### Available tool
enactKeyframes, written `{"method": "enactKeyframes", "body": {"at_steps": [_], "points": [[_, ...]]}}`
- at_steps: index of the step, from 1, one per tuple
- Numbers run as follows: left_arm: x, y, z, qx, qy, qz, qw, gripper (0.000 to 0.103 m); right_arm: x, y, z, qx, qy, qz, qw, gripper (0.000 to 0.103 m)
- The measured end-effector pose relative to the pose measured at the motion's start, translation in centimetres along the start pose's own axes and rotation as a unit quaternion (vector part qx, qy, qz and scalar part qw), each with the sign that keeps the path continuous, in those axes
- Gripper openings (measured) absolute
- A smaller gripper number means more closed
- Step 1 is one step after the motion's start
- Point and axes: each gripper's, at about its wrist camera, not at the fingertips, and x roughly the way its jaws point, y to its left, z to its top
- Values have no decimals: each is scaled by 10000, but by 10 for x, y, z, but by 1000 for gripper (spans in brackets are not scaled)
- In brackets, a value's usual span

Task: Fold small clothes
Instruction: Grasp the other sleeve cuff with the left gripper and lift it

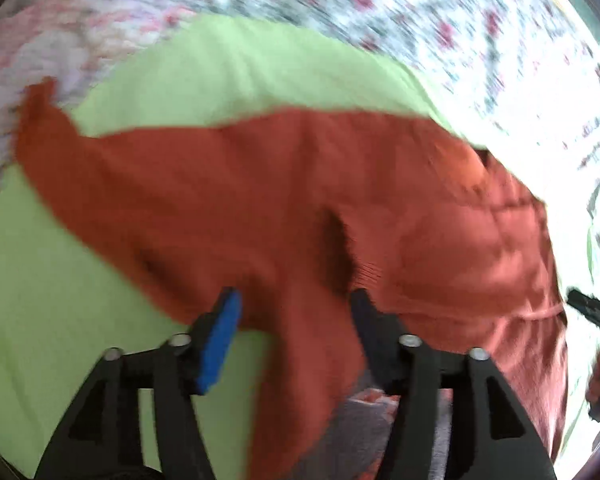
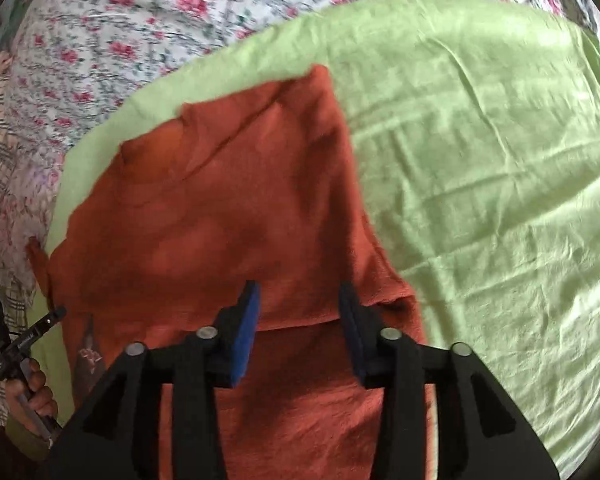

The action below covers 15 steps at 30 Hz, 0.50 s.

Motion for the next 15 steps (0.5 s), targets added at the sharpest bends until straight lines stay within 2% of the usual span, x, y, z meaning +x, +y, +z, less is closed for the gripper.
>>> {"method": "enactKeyframes", "body": {"at_steps": [4, 7, 11, 15], "points": [[-12, 48, 27, -558, -253, 509, 9968, 79, 0, 26, -6, -23, 17, 200, 9998, 48], [-11, 91, 57, -990, -354, 933, 9901, 82, 8, 44, -14, -105, 152, 363, 9992, 48], [11, 143, 98, -1438, -313, 1325, 9802, 86, 16, 64, -19, -241, 302, 475, 9981, 49], [50, 190, 138, -1576, -14, 2039, 9662, 87, 21, 74, -22, -307, 444, 530, 9971, 49]]}}
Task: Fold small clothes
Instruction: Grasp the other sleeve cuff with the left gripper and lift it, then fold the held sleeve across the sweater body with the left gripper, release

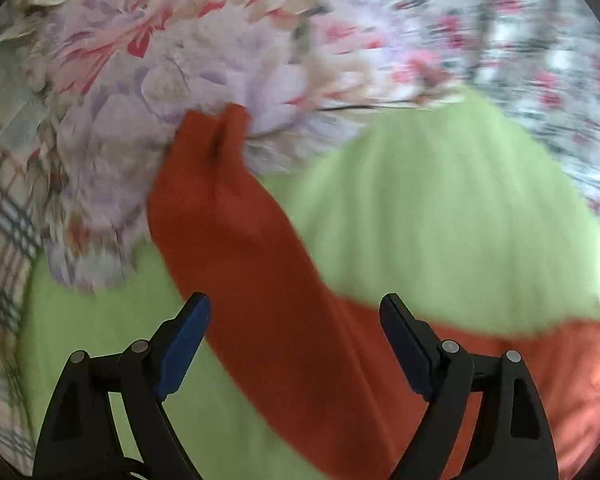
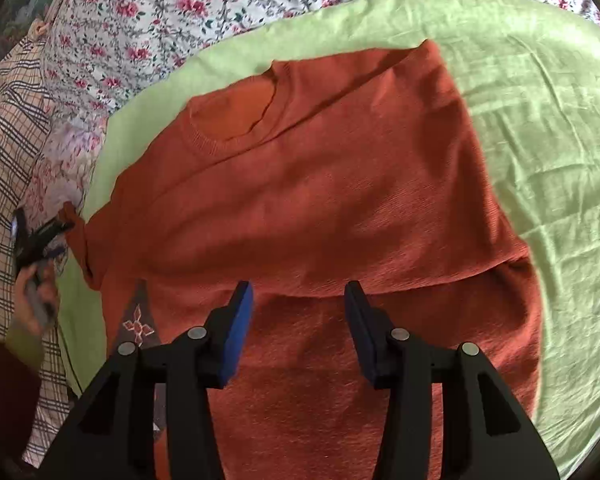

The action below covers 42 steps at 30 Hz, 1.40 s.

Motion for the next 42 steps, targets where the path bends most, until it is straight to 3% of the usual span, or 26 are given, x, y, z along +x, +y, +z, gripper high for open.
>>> {"method": "enactKeyframes", "body": {"at_steps": [5, 7, 9, 11, 15, 20, 24, 30, 36, 42], "points": [[49, 22, 35, -269, 328, 687, 9967, 85, 0, 3, -2, 3, 87, 14, 10000, 49], [56, 30, 40, -370, 269, 570, 9973, 68, 0, 5, -2, 5, 104, -8, 9999, 49], [53, 33, 42, -392, 132, 348, 9985, 16, 1, 3, -2, 33, 122, 1, 9999, 49], [45, 34, 42, -340, 55, 142, 9993, 6, 1, 2, -3, 66, 119, 11, 9999, 49], [9, 33, 28, -240, -347, -486, 9979, 4, 1, 1, -3, 134, 74, 73, 9999, 49], [-65, 4, -7, 136, -889, -1419, 9858, 4, 0, 6, -2, 145, -7, 194, 9997, 49], [-125, -56, -60, 724, -1086, -2161, 9676, 4, -2, 7, -3, 188, -75, 276, 9994, 49], [-169, -169, -144, 1683, -865, -2927, 9373, 4, -11, -2, -8, 407, -205, 363, 9983, 49], [-175, -275, -208, 2438, -493, -3262, 9120, 4, -30, -31, -14, 709, -417, 273, 9962, 49], [-166, -338, -251, 2915, -294, -3264, 8987, 4, -41, -62, -22, 1055, -530, 200, 9928, 49]]}}
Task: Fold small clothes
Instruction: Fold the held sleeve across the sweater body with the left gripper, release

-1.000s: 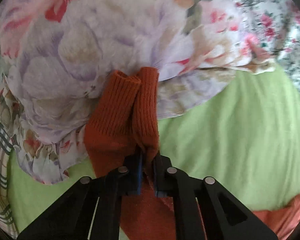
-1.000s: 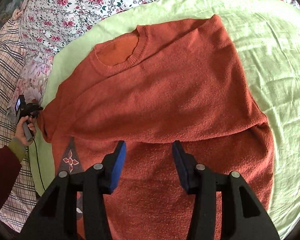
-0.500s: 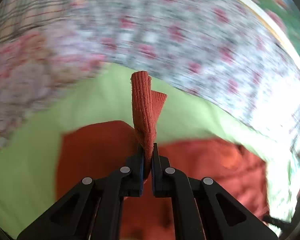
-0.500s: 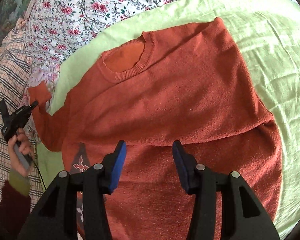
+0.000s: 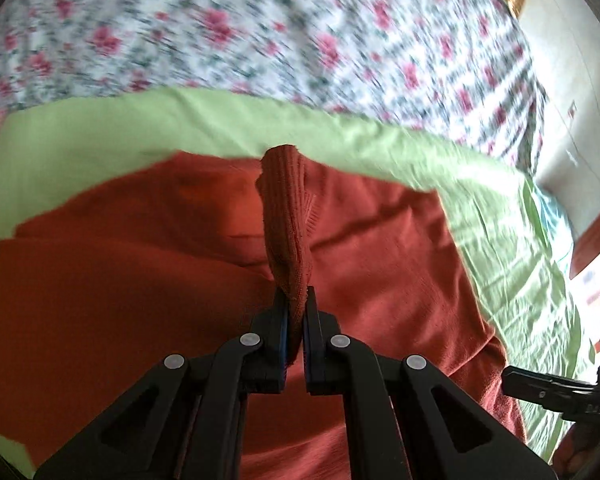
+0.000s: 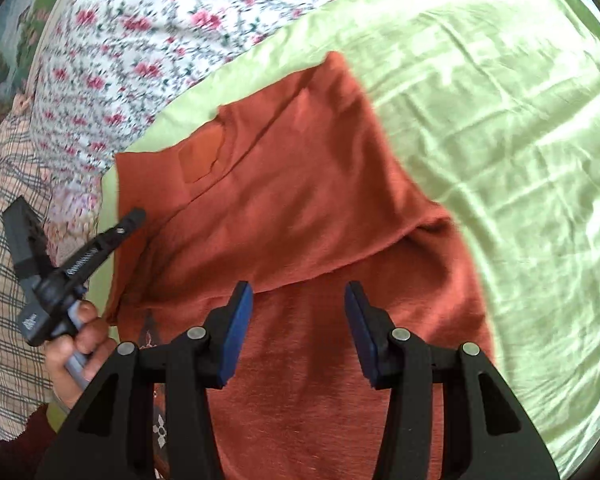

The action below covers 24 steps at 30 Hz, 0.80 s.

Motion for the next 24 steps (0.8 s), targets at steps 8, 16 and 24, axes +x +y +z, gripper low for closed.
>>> {"method": "enactKeyframes", "body": {"at_steps": [8, 16, 24], "points": [[46, -36, -23, 608, 501, -21, 9969, 9, -6, -22, 4, 193, -81, -51, 9998, 49], [1, -5, -52, 309, 713, -122, 9969, 59, 5, -10, 18, 142, -79, 161, 9997, 50], [-89, 111, -107, -364, 646, 1545, 9852, 62, 50, 14, 37, 95, 28, 264, 9996, 61]]}}
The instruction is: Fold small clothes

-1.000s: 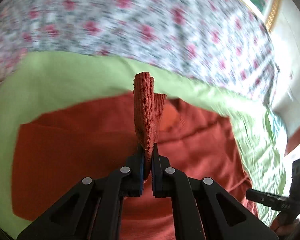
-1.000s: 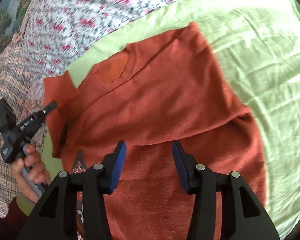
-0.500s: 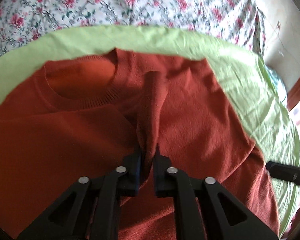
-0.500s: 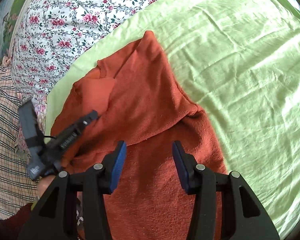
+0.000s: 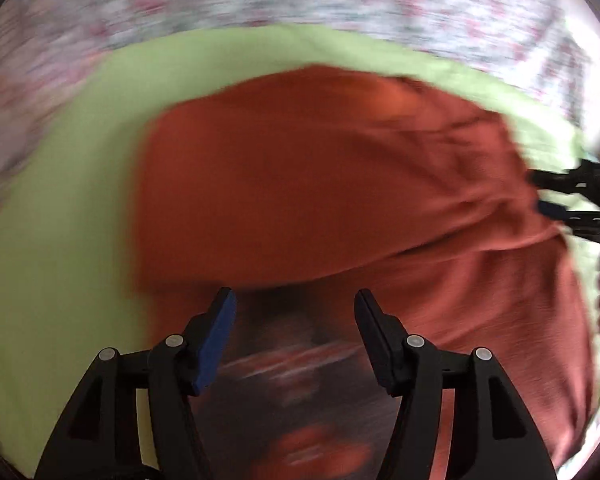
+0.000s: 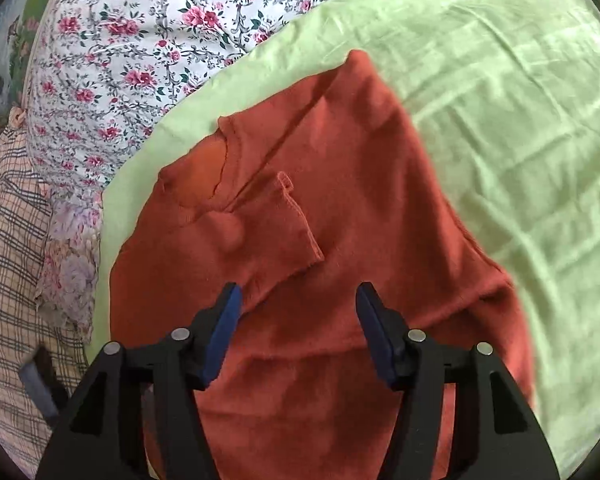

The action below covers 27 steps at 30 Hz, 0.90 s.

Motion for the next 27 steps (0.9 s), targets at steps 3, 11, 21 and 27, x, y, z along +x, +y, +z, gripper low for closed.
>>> {"method": "enactKeyframes", "body": {"at_steps": [3, 11, 21, 27], "points": [[6, 55, -9, -802, 175, 360, 9960, 62, 22, 1, 11, 34, 41, -62, 10000, 61], [39, 71, 12, -1228, 189, 92, 9922, 62, 60, 33, 29, -182, 274, 124, 9994, 11], [44, 64, 27, -1218, -19, 589, 9908, 32, -36, 10, 47, -58, -1041, 211, 9943, 11], [36, 78, 20, -1762, -101, 426, 9834, 24, -1, -30, 17, 213, -462, -67, 9987, 11]]}}
